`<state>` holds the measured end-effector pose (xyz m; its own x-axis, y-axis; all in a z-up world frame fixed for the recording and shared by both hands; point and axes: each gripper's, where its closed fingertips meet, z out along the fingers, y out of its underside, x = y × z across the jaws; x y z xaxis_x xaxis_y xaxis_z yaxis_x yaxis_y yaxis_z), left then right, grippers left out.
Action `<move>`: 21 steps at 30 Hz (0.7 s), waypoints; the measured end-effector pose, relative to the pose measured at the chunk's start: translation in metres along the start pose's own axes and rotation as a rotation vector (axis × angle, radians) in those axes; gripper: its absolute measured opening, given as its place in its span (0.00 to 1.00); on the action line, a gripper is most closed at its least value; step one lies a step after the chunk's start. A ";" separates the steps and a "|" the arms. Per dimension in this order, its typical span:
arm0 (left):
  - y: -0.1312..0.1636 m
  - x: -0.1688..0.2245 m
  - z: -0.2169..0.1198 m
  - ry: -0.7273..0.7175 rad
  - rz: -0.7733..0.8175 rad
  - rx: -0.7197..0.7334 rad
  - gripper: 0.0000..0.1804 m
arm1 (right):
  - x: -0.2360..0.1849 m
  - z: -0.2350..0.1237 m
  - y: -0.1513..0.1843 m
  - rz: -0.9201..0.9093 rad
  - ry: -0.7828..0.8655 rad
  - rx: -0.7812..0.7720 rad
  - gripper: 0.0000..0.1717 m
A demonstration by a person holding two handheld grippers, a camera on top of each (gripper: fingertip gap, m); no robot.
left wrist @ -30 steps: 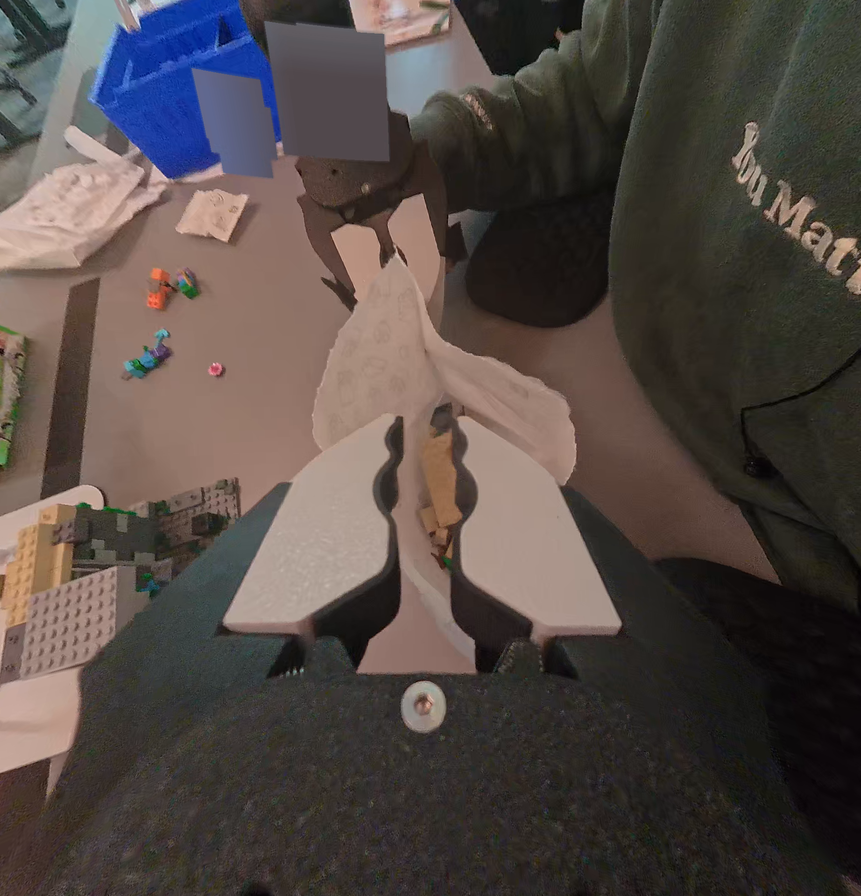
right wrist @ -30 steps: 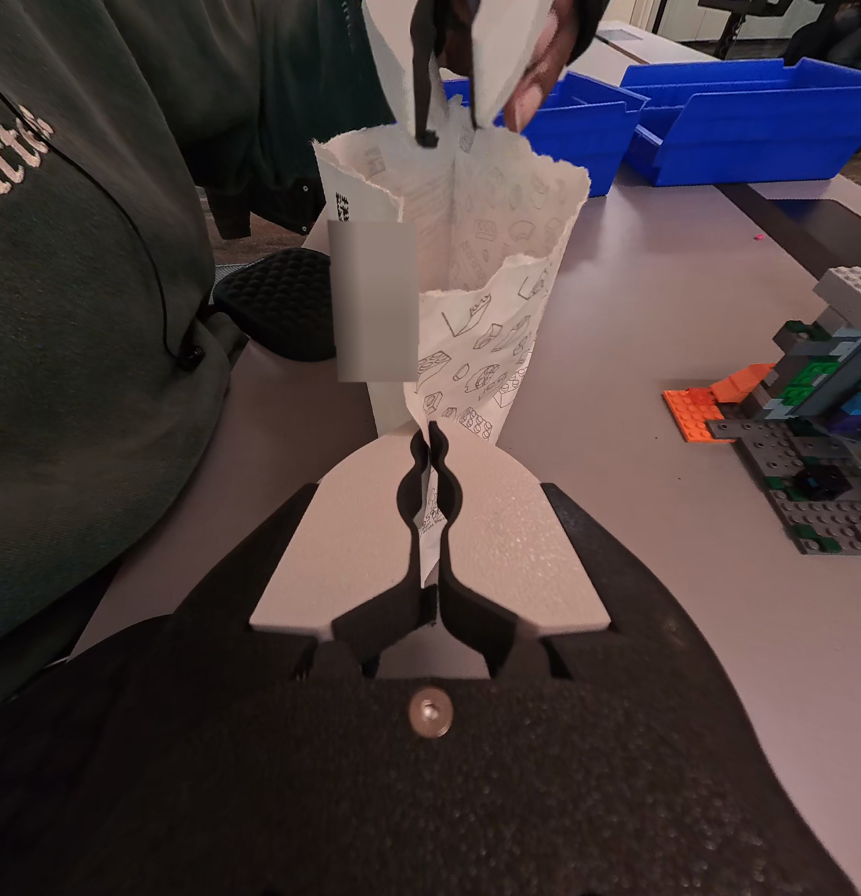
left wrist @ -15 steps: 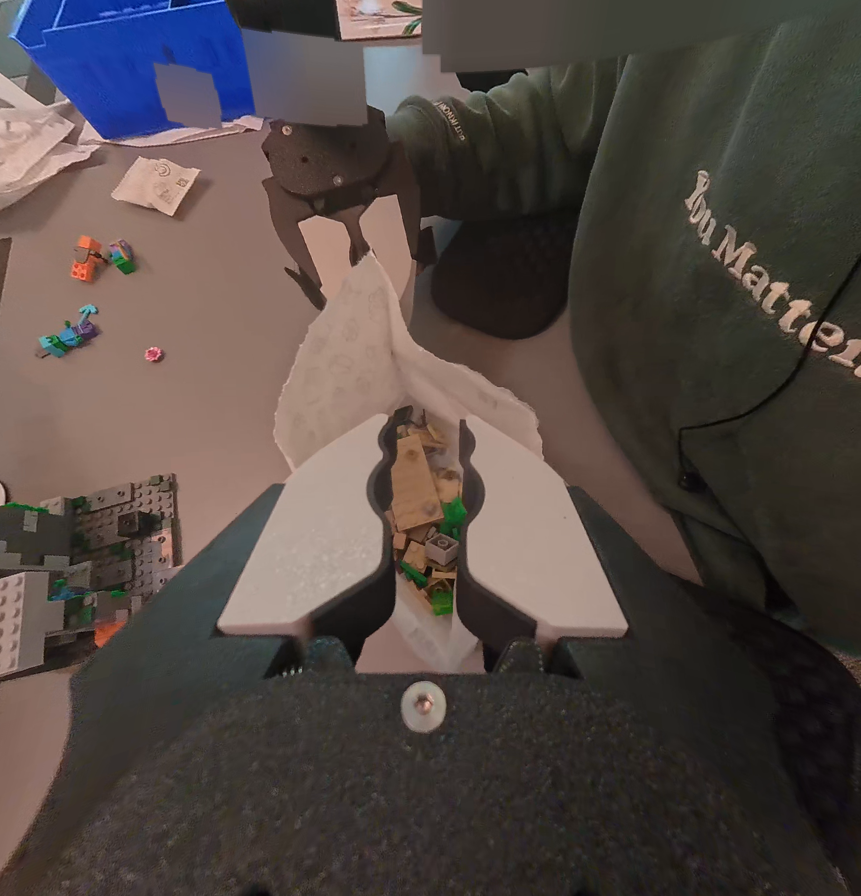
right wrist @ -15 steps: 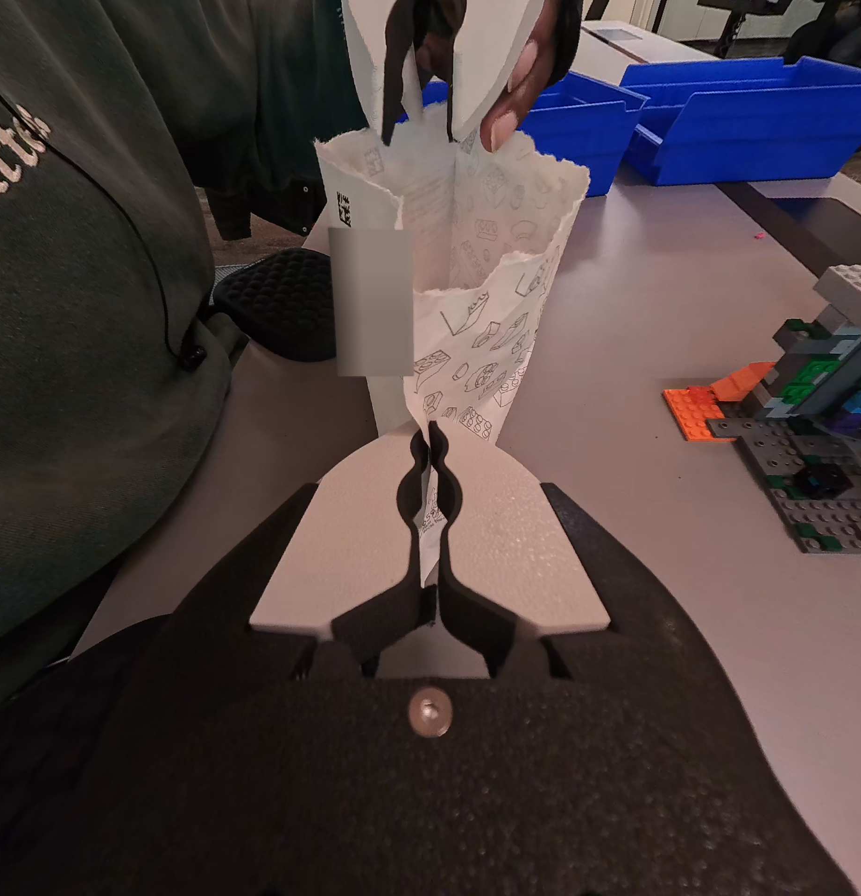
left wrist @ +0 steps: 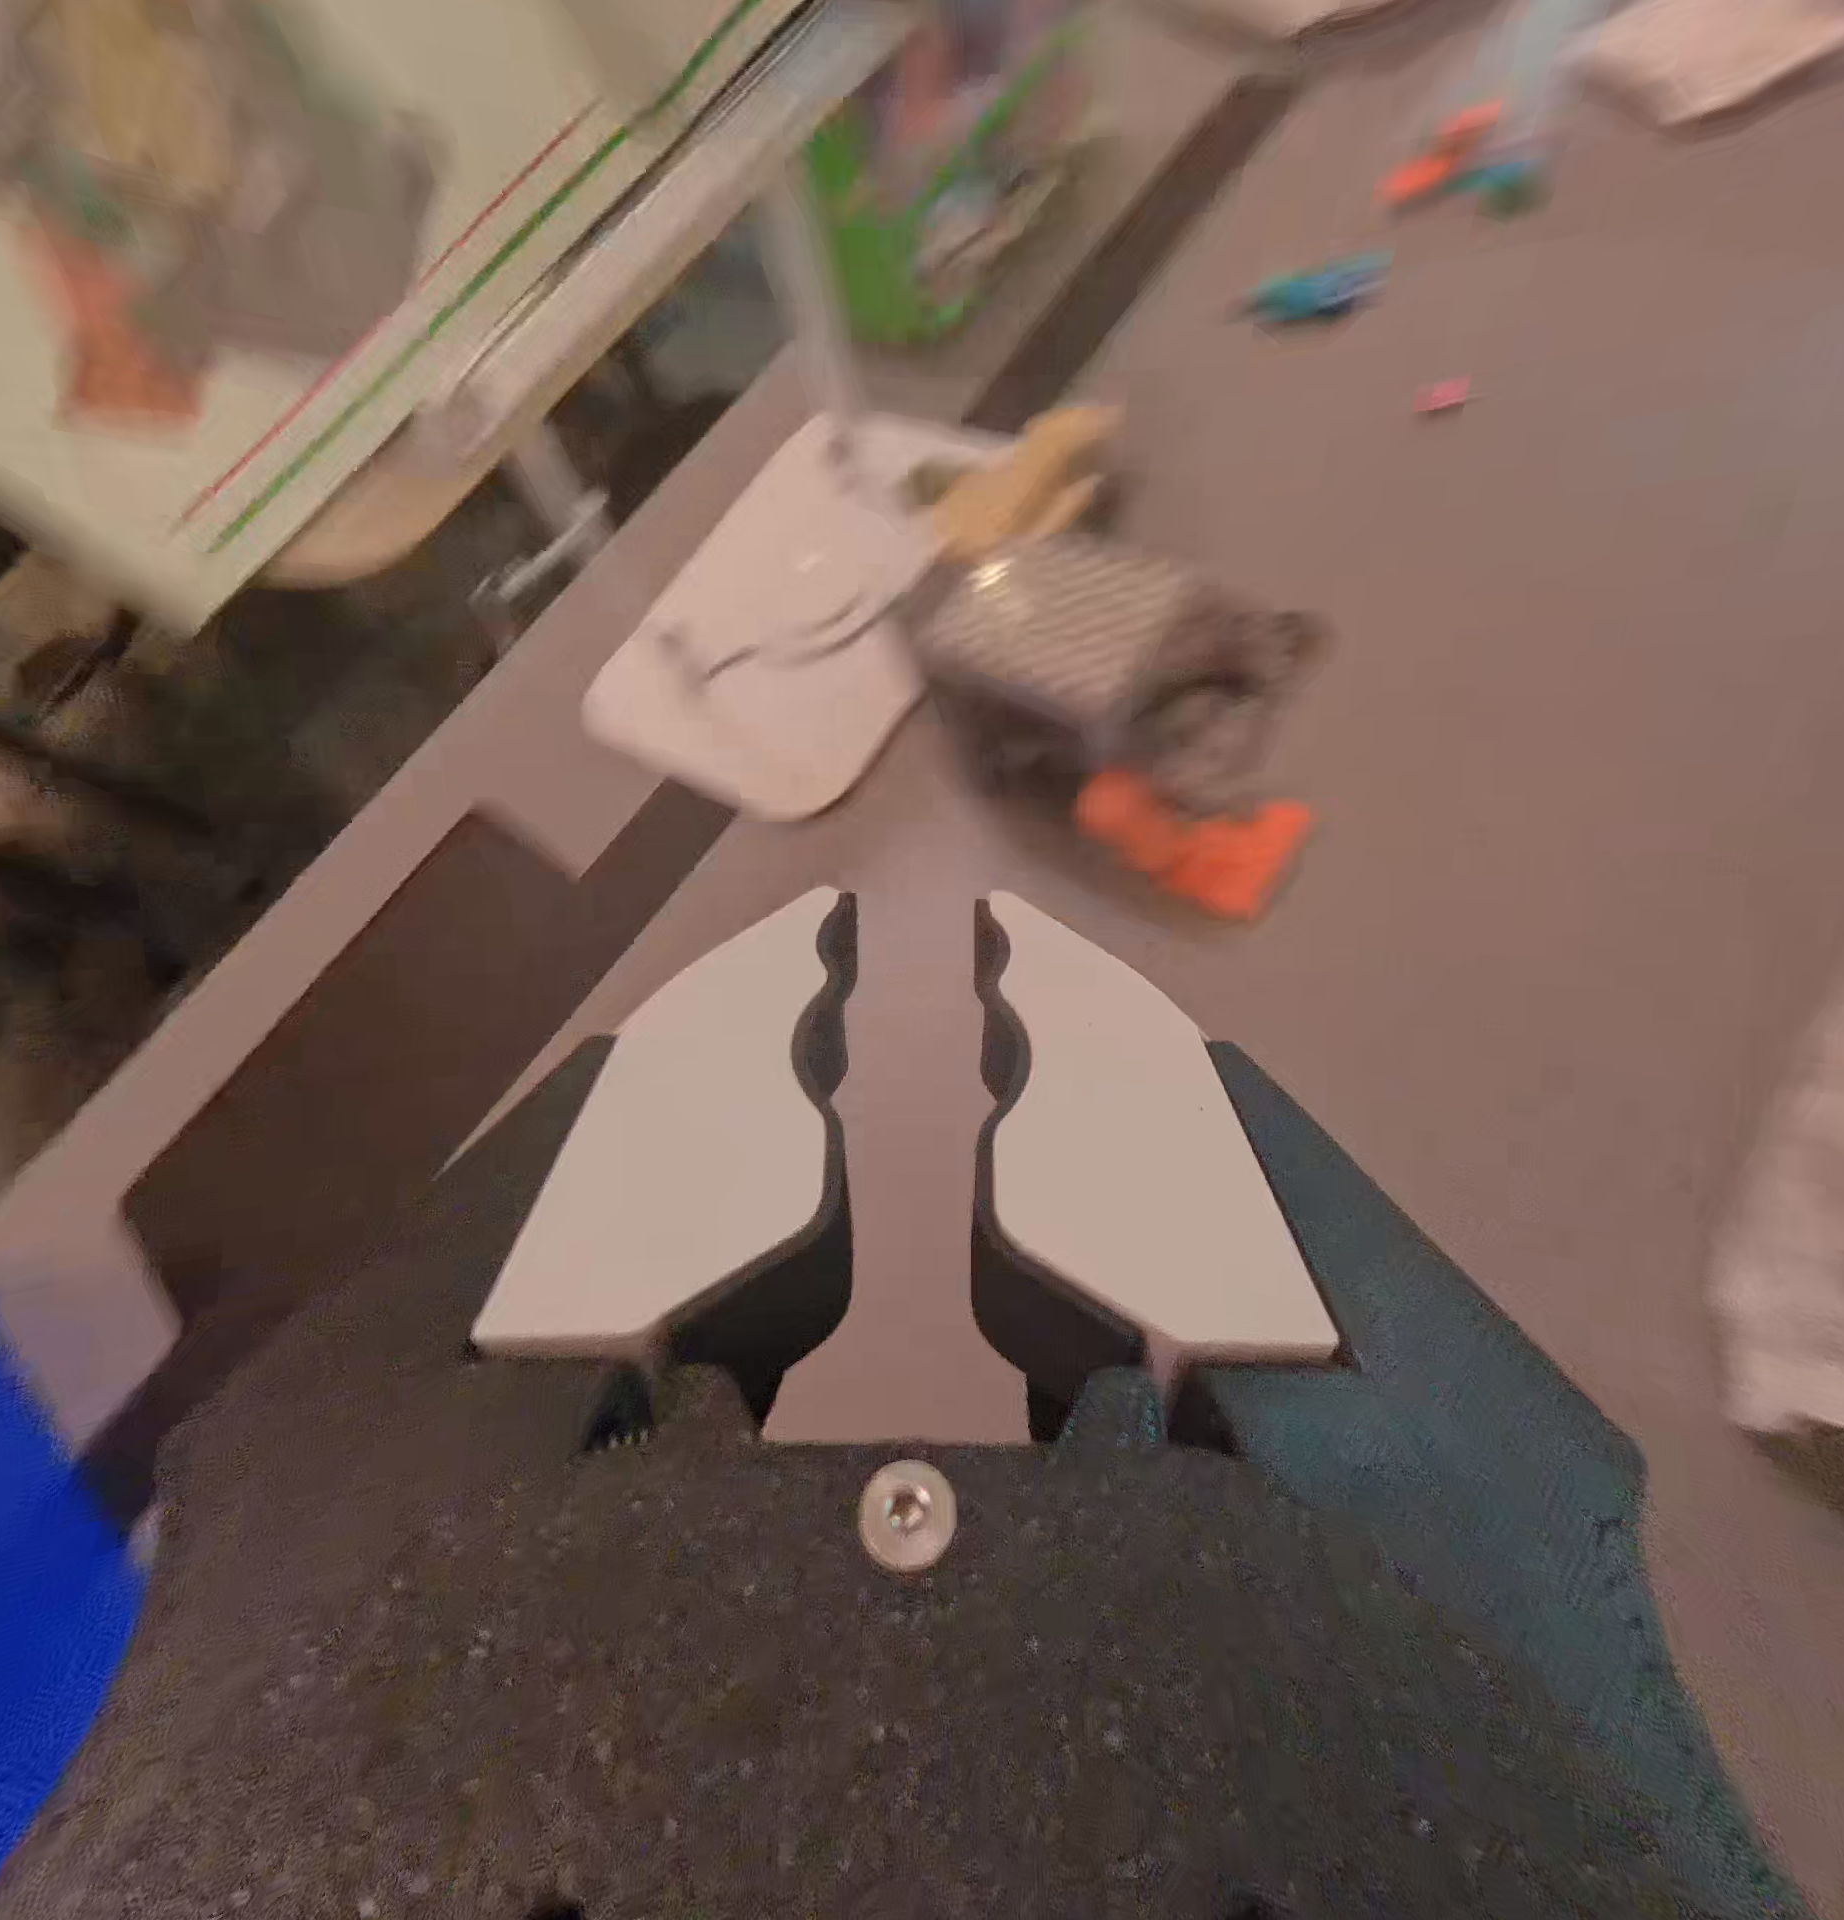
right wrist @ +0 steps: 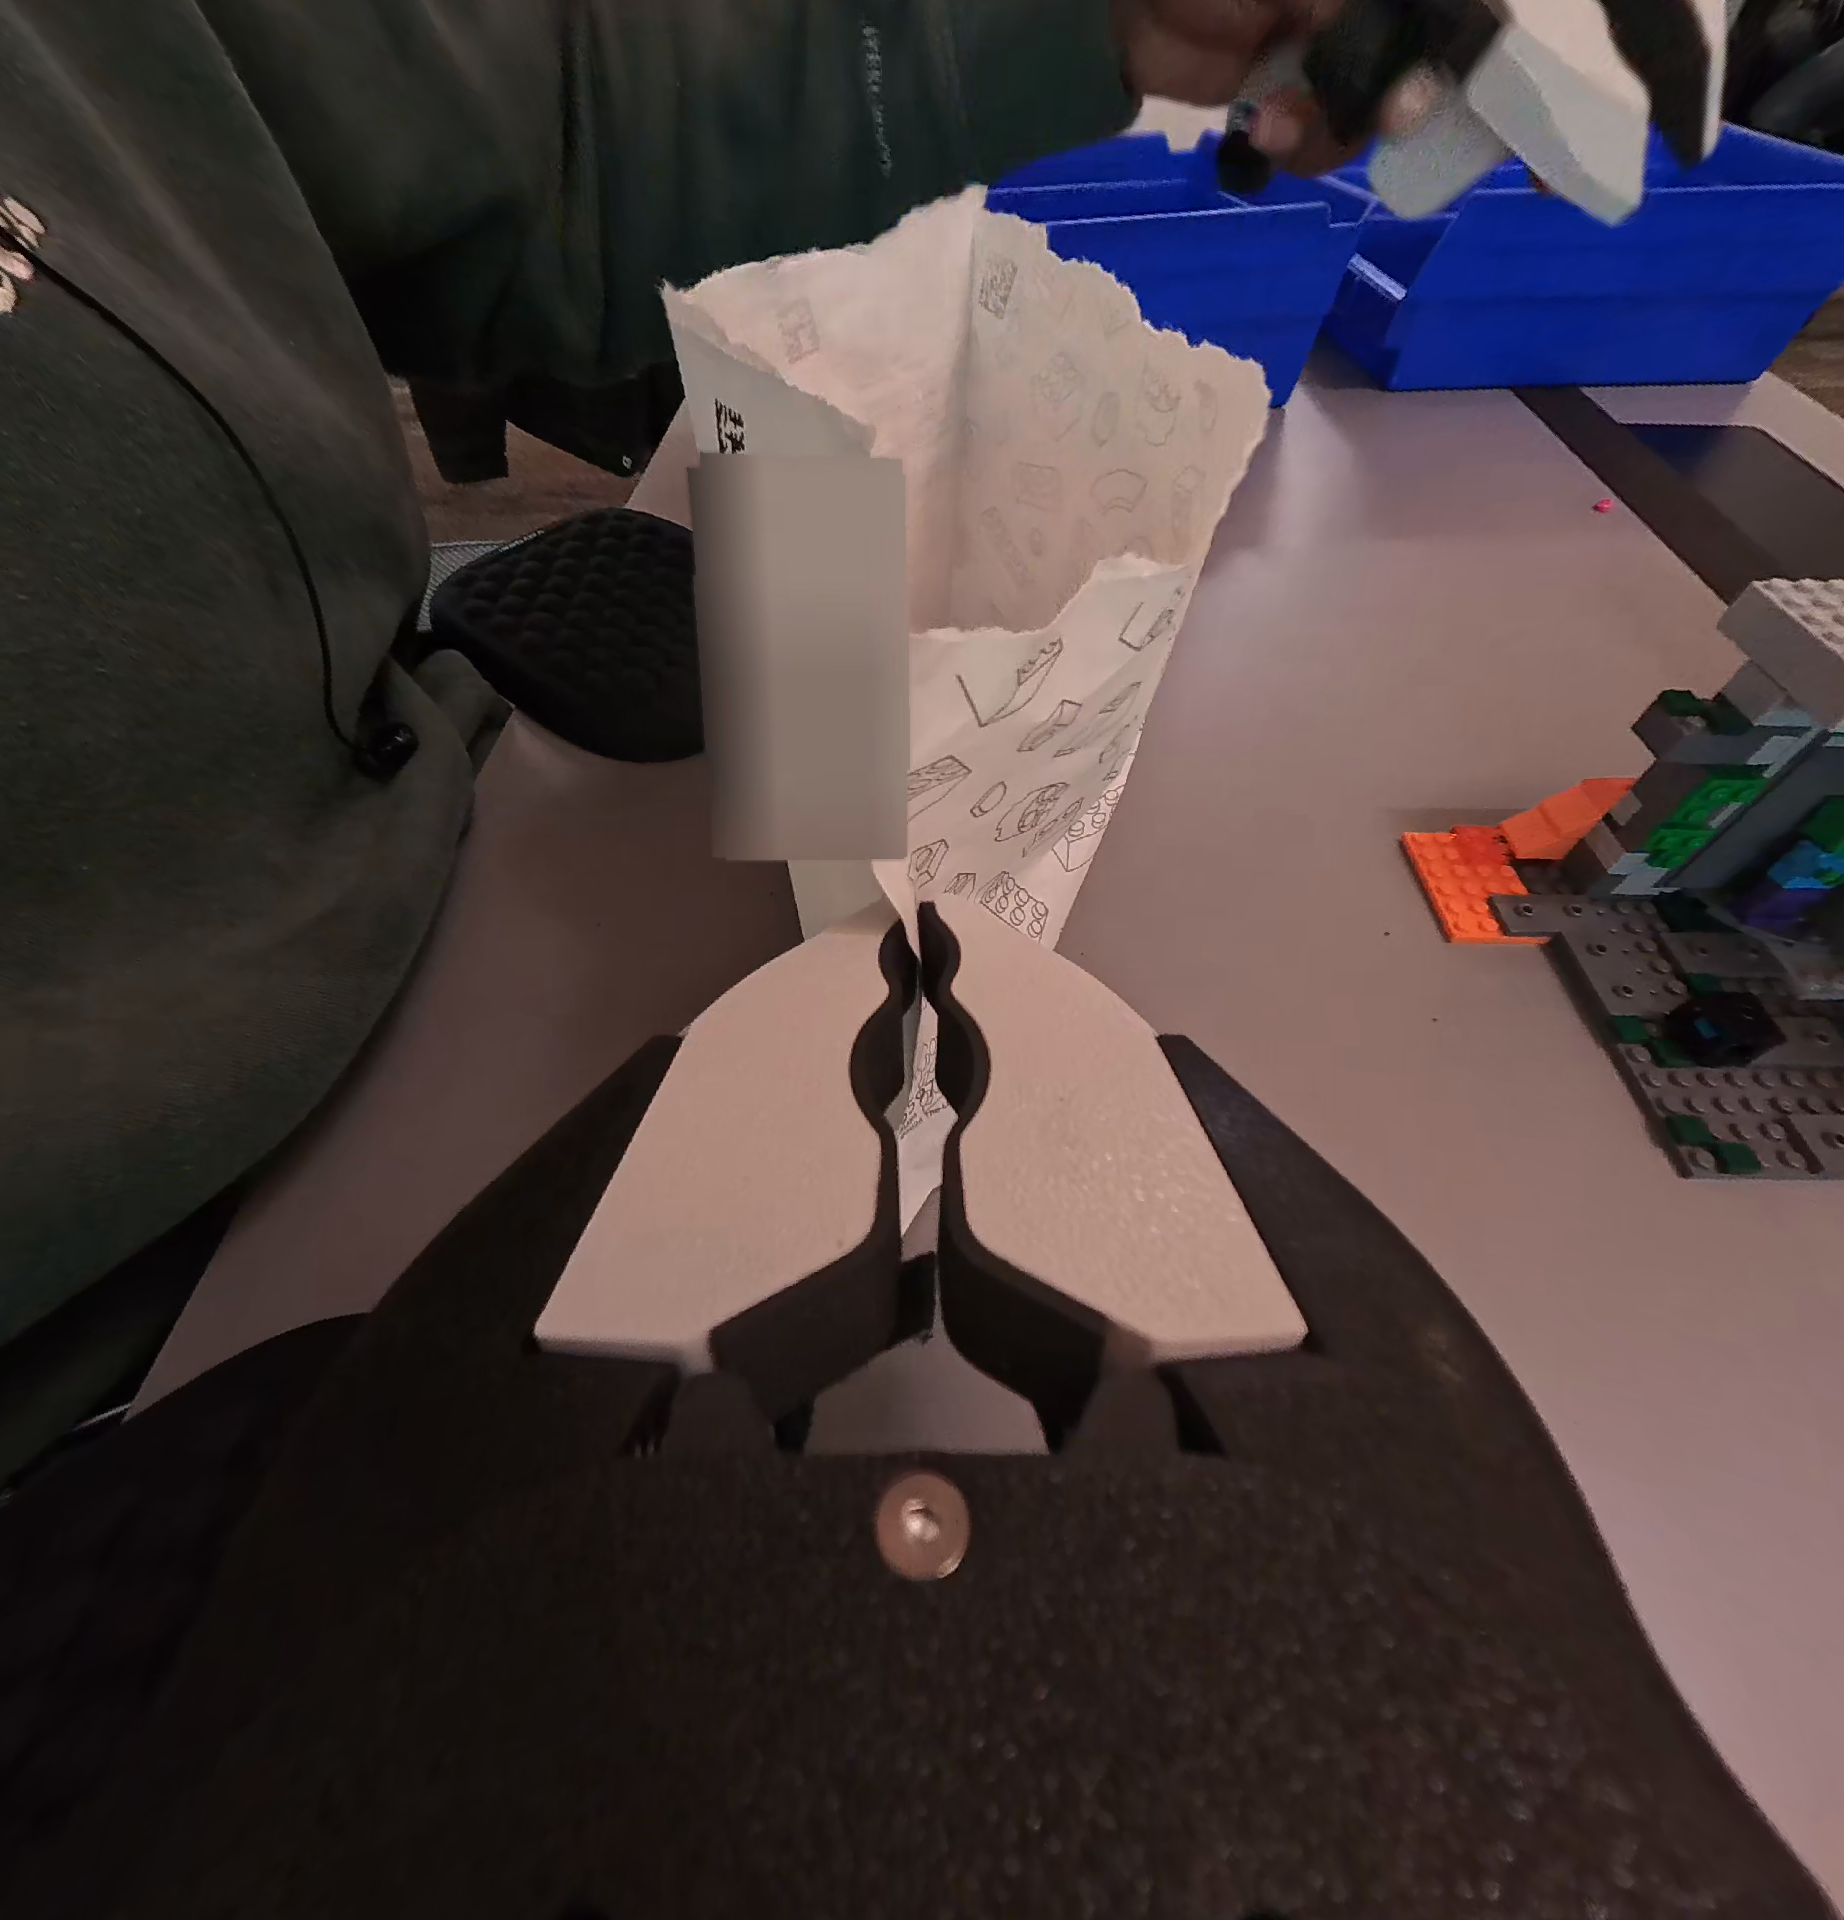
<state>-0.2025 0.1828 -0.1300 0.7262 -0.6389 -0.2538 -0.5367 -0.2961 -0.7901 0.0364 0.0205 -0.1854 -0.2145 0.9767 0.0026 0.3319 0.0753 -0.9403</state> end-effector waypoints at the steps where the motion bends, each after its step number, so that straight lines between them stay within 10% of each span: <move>1: 0.019 -0.025 0.007 -0.073 -0.052 -0.046 0.12 | 0.000 0.000 0.000 -0.002 0.002 -0.003 0.00; 9: 0.150 -0.142 0.047 -0.360 -0.281 -0.338 0.15 | 0.001 0.000 0.001 0.003 0.012 -0.006 0.00; 21: 0.189 -0.189 0.086 -0.373 -0.508 -0.361 0.15 | 0.004 -0.001 0.002 0.017 0.016 -0.003 0.00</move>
<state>-0.4040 0.3090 -0.2792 0.9871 -0.0952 -0.1288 -0.1563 -0.7489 -0.6439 0.0372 0.0245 -0.1866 -0.1939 0.9810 -0.0081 0.3381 0.0590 -0.9393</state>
